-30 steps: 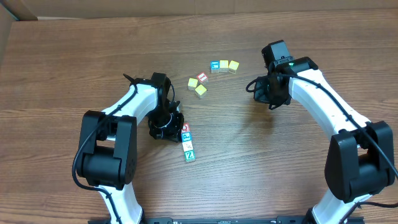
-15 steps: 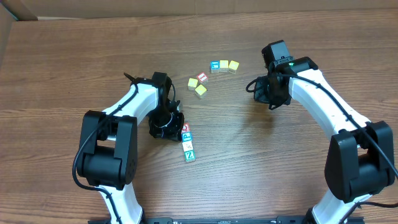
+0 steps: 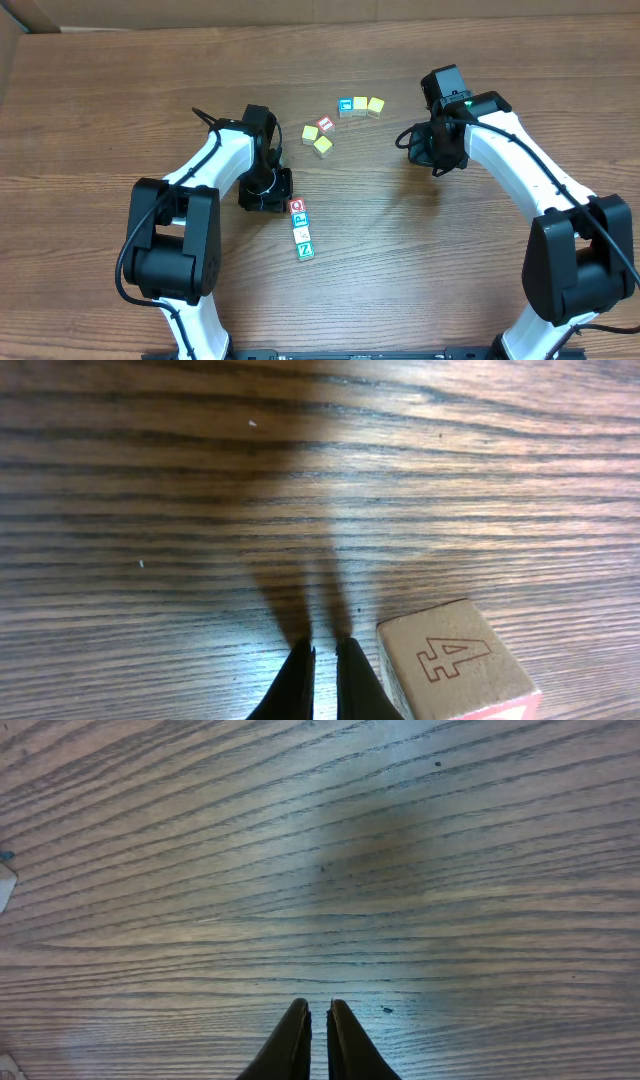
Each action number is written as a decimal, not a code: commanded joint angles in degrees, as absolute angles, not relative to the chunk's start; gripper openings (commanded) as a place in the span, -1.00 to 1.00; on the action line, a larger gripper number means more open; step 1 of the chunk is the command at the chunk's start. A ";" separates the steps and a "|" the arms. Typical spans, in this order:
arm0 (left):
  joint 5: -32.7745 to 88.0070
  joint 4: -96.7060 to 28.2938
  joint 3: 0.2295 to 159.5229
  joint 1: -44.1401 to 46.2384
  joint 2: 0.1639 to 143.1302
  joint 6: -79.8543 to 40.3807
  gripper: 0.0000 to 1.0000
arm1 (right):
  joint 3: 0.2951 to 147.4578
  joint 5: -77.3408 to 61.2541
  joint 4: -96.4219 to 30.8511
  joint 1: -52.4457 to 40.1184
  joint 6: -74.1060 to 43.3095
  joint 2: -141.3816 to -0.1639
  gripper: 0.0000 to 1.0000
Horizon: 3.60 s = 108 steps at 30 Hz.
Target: Flip 4 blocks
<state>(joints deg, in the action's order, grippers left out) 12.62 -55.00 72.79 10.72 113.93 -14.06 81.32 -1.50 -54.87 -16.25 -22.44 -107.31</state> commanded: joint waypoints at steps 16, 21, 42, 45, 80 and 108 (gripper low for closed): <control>17.39 -53.93 73.34 10.90 115.52 -15.40 -0.92 | 81.34 -6.28 -55.77 -16.05 -22.28 -105.93 -0.81; 16.36 -54.46 73.36 10.85 115.52 -15.49 -0.92 | 81.34 -8.69 -56.58 -16.08 -22.28 -105.93 -0.81; 16.25 -54.15 73.36 10.92 115.52 -16.23 -0.92 | 81.34 -13.80 -56.73 -20.32 -22.28 -105.93 -0.81; 15.03 -53.06 73.36 10.90 115.52 -17.87 -0.92 | 81.34 -13.80 -56.77 -20.32 -22.31 -105.93 -0.81; 10.76 -52.47 73.36 10.33 115.50 -22.46 -0.92 | 81.34 -14.70 -58.46 -21.41 -22.28 -105.93 -0.81; 17.65 -48.75 73.34 10.15 115.50 -22.70 -0.92 | 81.34 -14.63 -57.14 -24.27 -22.48 -106.00 -0.80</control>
<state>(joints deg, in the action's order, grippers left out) 16.51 -47.68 73.71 10.39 114.48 -22.57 81.32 -13.72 -57.45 -24.32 -22.85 -107.31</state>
